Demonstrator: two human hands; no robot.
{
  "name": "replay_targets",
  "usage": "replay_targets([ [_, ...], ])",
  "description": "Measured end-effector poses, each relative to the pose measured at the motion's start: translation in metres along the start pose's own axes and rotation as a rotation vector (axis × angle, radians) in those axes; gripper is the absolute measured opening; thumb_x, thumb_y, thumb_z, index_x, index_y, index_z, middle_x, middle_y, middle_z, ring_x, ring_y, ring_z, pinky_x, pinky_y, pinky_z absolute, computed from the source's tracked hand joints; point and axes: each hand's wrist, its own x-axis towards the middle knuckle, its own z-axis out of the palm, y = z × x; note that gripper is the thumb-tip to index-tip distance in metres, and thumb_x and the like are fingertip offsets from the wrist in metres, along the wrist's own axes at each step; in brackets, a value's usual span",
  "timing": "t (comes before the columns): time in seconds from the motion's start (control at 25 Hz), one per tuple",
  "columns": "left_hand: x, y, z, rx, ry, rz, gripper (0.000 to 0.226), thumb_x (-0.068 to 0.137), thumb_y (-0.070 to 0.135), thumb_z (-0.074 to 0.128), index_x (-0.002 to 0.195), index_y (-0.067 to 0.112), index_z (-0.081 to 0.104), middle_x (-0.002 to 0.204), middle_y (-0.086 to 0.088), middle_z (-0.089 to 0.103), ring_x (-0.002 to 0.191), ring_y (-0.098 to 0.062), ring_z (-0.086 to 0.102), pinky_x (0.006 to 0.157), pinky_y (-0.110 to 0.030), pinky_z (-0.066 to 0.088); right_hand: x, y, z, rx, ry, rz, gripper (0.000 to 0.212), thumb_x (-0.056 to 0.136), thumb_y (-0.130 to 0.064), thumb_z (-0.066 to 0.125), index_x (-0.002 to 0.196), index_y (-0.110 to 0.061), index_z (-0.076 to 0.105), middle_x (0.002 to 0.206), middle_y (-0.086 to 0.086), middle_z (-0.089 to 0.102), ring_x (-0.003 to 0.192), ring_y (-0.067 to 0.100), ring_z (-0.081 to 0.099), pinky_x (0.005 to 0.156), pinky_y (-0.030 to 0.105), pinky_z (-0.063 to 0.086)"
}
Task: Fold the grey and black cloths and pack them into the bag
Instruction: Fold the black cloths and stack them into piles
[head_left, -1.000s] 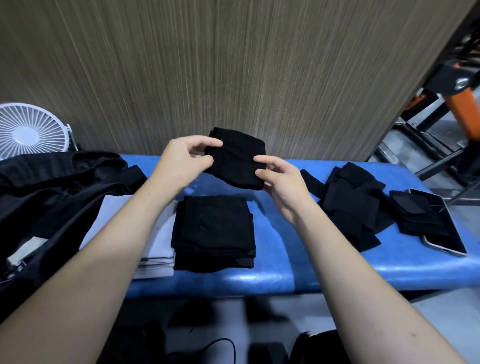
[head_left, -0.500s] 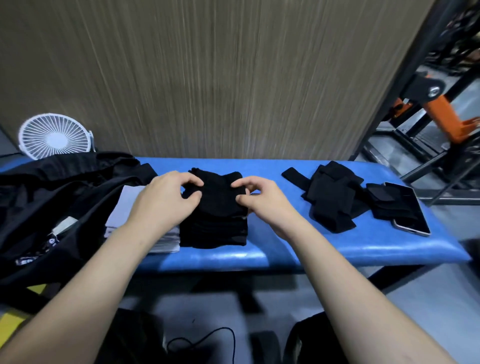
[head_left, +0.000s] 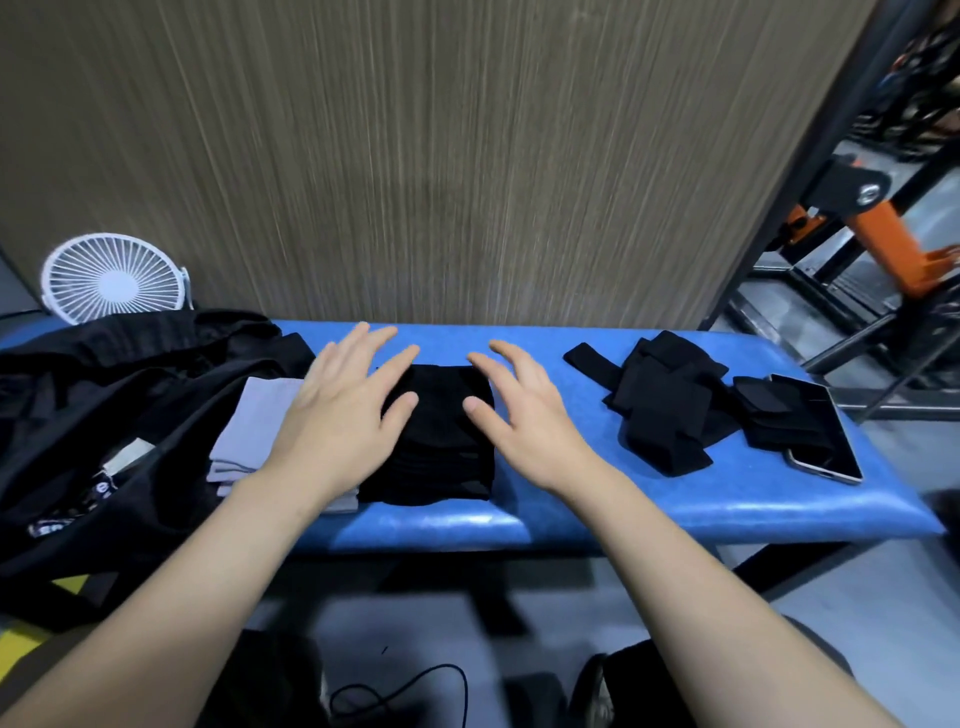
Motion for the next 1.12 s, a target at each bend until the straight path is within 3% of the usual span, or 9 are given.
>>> replay_targets([
  [0.12,-0.003,0.000,0.018,0.193,-0.222,0.013,0.068,0.095,0.063,0.007,0.157,0.037,0.012,0.167,0.009,0.002,0.154,-0.014,-0.006,0.124,-0.042,-0.006,-0.001,-0.001,0.014,-0.150,-0.210,-0.029,0.067,0.101,-0.055,0.038,0.159,-0.026,0.020,0.168,-0.003,0.005,0.155,0.016,0.000,0.124,0.044,0.006],
  [0.24,-0.002,-0.004,0.025,0.254,-0.319,-0.005,0.066,0.097,0.062,0.011,0.158,0.038,-0.001,0.167,0.009,-0.006,0.153,-0.012,-0.010,0.123,-0.043,-0.009,-0.003,0.002,0.026,-0.209,-0.345,-0.004,0.070,0.102,-0.057,0.035,0.160,-0.028,0.010,0.169,-0.007,-0.002,0.155,0.014,-0.006,0.124,0.049,0.002],
  [0.4,-0.002,-0.004,0.021,0.277,-0.365,-0.019,0.066,0.097,0.062,0.011,0.157,0.040,-0.005,0.166,0.011,-0.009,0.153,-0.011,-0.012,0.122,-0.045,-0.010,-0.003,0.005,0.031,-0.187,-0.349,0.005,0.071,0.101,-0.059,0.034,0.160,-0.030,0.009,0.169,-0.006,-0.003,0.155,0.016,-0.006,0.124,0.048,0.000],
  [0.48,0.000,-0.003,0.019,0.256,-0.317,-0.029,0.066,0.094,0.066,0.009,0.156,0.043,0.006,0.167,0.012,0.001,0.153,-0.012,-0.007,0.122,-0.046,-0.008,-0.005,0.007,0.024,-0.131,-0.308,0.003,0.069,0.100,-0.060,0.037,0.159,-0.032,0.014,0.169,-0.005,0.000,0.155,0.016,-0.003,0.125,0.046,0.000],
  [0.56,0.004,0.000,0.015,0.213,-0.194,-0.038,0.066,0.094,0.071,0.010,0.151,0.045,0.030,0.163,0.009,0.024,0.153,-0.015,0.008,0.122,-0.046,-0.003,-0.007,0.012,0.013,-0.089,-0.236,0.001,0.065,0.100,-0.060,0.038,0.157,-0.033,0.023,0.168,-0.003,0.011,0.155,0.017,0.005,0.124,0.044,0.003],
  [0.68,0.015,0.010,0.012,0.191,-0.002,-0.004,0.064,0.088,0.068,0.024,0.130,0.037,0.061,0.142,0.004,0.055,0.141,-0.021,0.037,0.120,-0.049,0.008,-0.014,0.023,-0.010,-0.125,-0.103,0.009,0.063,0.094,-0.067,0.036,0.147,-0.033,0.044,0.154,-0.001,0.040,0.145,0.021,0.031,0.118,0.041,0.020],
  [0.76,0.025,0.026,0.015,0.151,0.081,0.034,0.057,0.087,0.063,0.034,0.121,0.032,0.068,0.129,0.004,0.061,0.131,-0.022,0.047,0.121,-0.049,0.012,-0.023,0.035,-0.028,-0.207,-0.022,0.029,0.062,0.091,-0.068,0.036,0.135,-0.031,0.057,0.136,-0.005,0.053,0.129,0.019,0.047,0.109,0.039,0.032],
  [0.88,0.041,0.057,0.026,0.078,0.152,0.096,0.047,0.085,0.057,0.043,0.111,0.030,0.072,0.115,0.006,0.065,0.119,-0.022,0.054,0.120,-0.046,0.017,-0.037,0.060,-0.055,-0.288,0.071,0.086,0.043,0.094,-0.057,0.049,0.123,-0.030,0.064,0.120,-0.008,0.060,0.111,0.017,0.055,0.095,0.036,0.041],
  [1.12,0.066,0.121,0.061,-0.017,0.142,0.248,0.042,0.084,0.053,0.048,0.107,0.028,0.072,0.102,0.008,0.066,0.106,-0.021,0.057,0.114,-0.042,0.026,-0.061,0.113,-0.101,-0.313,0.204,0.255,0.033,0.092,-0.047,0.054,0.117,-0.030,0.067,0.112,-0.007,0.062,0.108,0.019,0.058,0.088,0.037,0.047],
])
